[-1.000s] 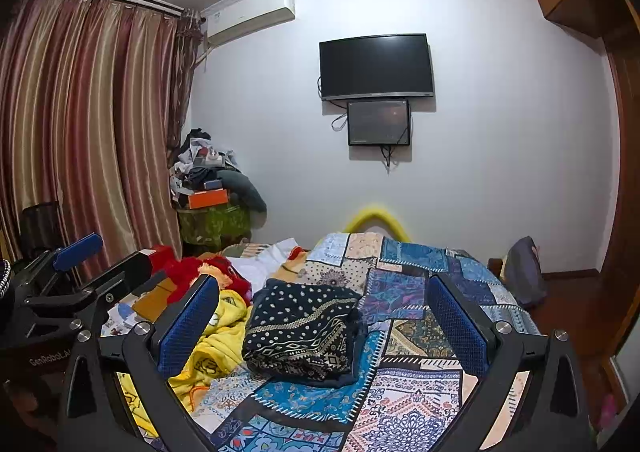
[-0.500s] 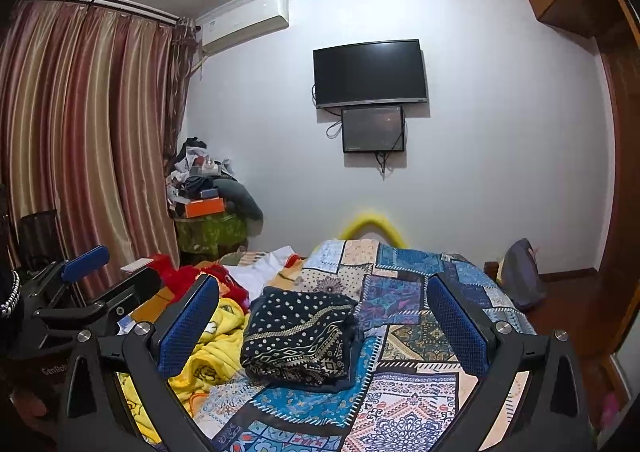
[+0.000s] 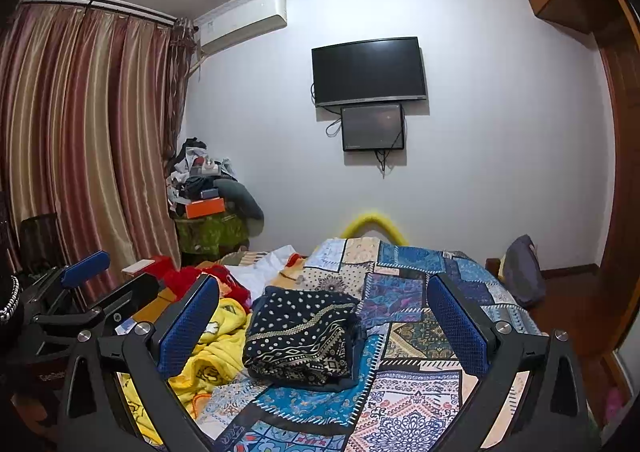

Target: Fold large clothes

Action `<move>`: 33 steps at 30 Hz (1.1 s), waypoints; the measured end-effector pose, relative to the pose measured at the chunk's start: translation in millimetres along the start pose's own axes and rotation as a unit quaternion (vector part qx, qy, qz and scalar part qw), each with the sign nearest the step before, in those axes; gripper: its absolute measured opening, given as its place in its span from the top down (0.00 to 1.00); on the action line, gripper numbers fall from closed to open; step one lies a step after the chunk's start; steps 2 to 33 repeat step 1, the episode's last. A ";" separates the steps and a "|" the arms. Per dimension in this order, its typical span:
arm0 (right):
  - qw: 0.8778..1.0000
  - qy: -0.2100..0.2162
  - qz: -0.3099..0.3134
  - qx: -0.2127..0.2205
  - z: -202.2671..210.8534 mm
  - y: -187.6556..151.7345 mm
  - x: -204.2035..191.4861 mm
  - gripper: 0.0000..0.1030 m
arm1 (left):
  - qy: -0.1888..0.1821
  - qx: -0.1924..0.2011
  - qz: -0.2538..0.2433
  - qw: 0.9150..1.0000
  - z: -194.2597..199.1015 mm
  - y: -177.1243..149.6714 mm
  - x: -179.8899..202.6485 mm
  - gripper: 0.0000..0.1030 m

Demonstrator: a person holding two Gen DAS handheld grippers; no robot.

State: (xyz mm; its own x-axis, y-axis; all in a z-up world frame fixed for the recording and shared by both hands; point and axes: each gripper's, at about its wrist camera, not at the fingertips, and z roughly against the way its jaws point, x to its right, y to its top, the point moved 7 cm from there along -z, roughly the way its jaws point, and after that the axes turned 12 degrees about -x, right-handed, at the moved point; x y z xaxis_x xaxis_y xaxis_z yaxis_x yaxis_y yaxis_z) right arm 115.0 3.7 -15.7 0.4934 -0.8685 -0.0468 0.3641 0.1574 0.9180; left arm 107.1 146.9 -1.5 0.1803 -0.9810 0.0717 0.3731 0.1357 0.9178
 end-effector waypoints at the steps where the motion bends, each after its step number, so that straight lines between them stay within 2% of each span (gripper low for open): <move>1: 1.000 0.000 0.000 0.000 -0.1 -0.2 -0.2 0.00 | 0.000 0.000 0.002 1.000 0.2 -0.9 -1.0 0.01; 33: 1.000 0.000 0.000 0.000 -0.1 -0.2 -0.2 0.00 | 0.000 0.000 0.002 1.000 0.2 -0.9 -1.0 0.01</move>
